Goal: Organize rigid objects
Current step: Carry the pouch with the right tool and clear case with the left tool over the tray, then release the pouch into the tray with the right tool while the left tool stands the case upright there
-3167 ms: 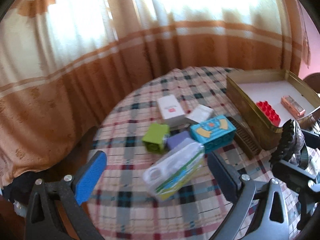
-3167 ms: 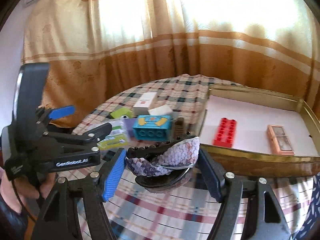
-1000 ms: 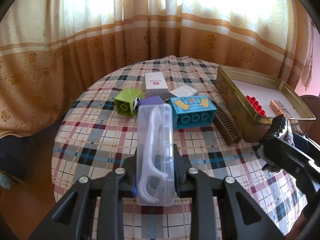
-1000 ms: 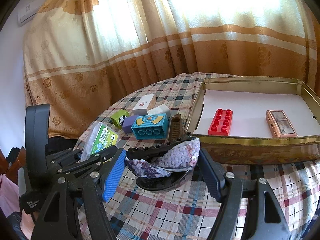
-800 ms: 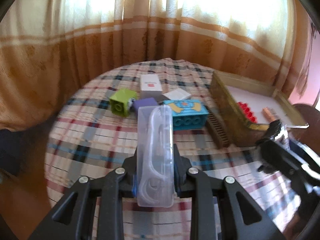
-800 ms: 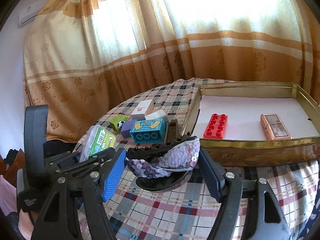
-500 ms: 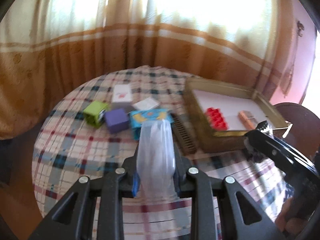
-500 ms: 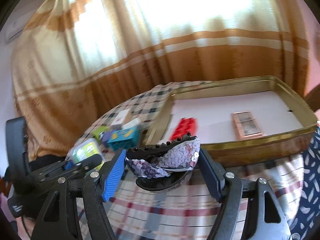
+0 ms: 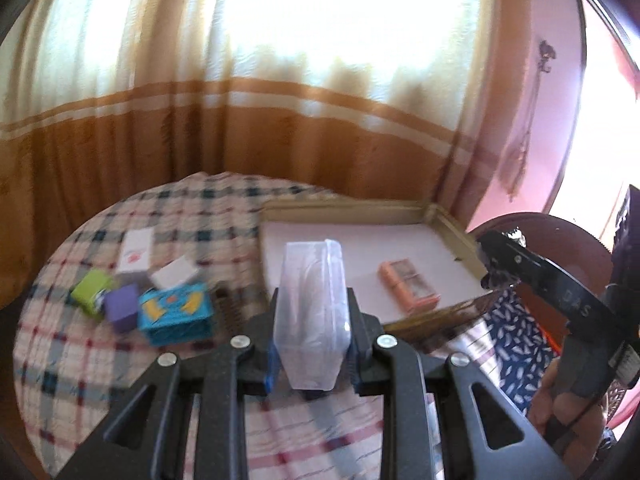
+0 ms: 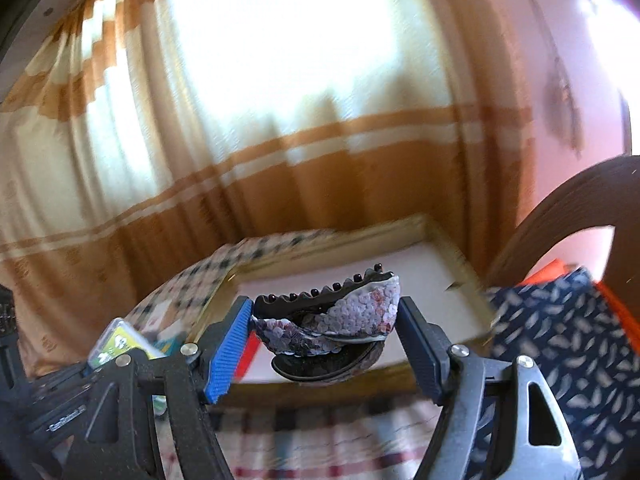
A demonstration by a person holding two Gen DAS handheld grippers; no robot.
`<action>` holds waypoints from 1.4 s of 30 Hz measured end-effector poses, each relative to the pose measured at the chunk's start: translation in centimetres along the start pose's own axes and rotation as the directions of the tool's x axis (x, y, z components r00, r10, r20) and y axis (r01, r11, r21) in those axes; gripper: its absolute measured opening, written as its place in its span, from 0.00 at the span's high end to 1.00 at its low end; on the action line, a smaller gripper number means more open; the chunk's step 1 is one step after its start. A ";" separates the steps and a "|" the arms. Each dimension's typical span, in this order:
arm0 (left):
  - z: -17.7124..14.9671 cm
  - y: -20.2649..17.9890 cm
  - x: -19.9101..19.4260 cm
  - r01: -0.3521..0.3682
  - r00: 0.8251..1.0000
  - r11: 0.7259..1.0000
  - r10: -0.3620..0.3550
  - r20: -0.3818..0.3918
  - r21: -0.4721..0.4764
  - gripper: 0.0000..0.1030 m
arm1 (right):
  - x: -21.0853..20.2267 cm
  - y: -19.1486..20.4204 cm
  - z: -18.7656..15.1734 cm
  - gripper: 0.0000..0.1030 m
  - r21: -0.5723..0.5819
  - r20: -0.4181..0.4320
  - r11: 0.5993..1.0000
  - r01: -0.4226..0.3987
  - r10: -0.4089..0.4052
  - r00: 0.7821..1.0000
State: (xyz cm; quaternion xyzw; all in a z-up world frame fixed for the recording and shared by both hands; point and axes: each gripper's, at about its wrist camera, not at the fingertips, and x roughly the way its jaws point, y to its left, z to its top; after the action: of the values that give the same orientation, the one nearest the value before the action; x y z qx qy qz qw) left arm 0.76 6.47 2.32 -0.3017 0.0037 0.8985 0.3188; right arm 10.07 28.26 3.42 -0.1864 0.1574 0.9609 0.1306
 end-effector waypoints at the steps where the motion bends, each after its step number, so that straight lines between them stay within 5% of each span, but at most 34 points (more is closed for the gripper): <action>1: 0.3 -0.5 0.3 0.006 1.000 1.000 -0.006 0.004 0.009 0.76 | 0.0 -0.1 0.4 0.28 -0.006 0.008 1.000 0.015 -0.015 1.000; 10: 2.1 -4.0 4.6 0.090 0.996 0.996 -0.090 -0.010 0.020 0.76 | 3.5 -2.7 2.7 0.28 -0.018 0.010 0.991 0.134 -0.134 0.991; 16: 2.5 -5.9 8.1 0.080 0.995 0.996 -0.078 -0.056 0.037 0.76 | 6.3 -3.2 2.9 0.28 -0.035 -0.025 0.986 0.161 -0.162 0.986; 22: 2.1 -7.1 11.2 0.004 0.993 0.996 0.005 -0.115 0.084 0.75 | 8.9 -4.0 2.8 0.27 -0.018 -0.071 0.983 0.184 -0.185 0.980; 23: 2.0 -7.3 11.4 -0.015 0.993 0.995 0.026 -0.116 0.097 0.71 | 9.5 -4.2 2.6 0.27 -0.016 -0.091 0.984 0.178 -0.179 0.980; 24: 1.9 -7.3 11.4 -0.034 0.992 0.994 0.046 -0.119 0.107 0.53 | 9.9 -4.3 2.6 0.26 -0.014 -0.103 0.985 0.173 -0.173 0.980; 25: 2.0 -7.2 11.3 -0.055 0.990 0.993 0.068 -0.120 0.105 0.24 | 10.2 -4.5 2.5 0.25 -0.007 -0.115 0.986 0.164 -0.163 0.980; 27: 2.1 -6.7 10.0 -0.102 0.991 0.991 0.109 -0.076 0.090 0.00 | 10.4 -4.9 2.4 0.21 0.012 -0.132 0.987 0.158 -0.155 0.979; 31: 2.3 -5.7 6.5 -0.137 0.990 0.986 0.134 0.038 0.095 0.00 | 7.2 -5.5 2.8 0.16 0.098 -0.025 0.983 0.157 -0.155 0.988; 35: 1.8 -3.4 3.9 -0.242 0.966 0.968 0.233 0.116 0.070 0.00 | 3.1 -4.6 2.1 0.12 0.168 0.119 0.974 0.150 -0.171 0.978; 42: 0.5 2.9 0.8 -0.423 0.893 0.905 0.423 0.155 -0.034 0.00 | 1.1 1.6 -0.3 0.12 0.109 0.161 0.991 0.078 -0.095 0.982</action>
State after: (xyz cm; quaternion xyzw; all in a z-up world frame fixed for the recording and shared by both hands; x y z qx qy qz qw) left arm -1.70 4.68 1.77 -0.2211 0.0442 0.9674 0.1152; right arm 8.67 26.94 3.06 -0.1054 0.1866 0.9572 0.1945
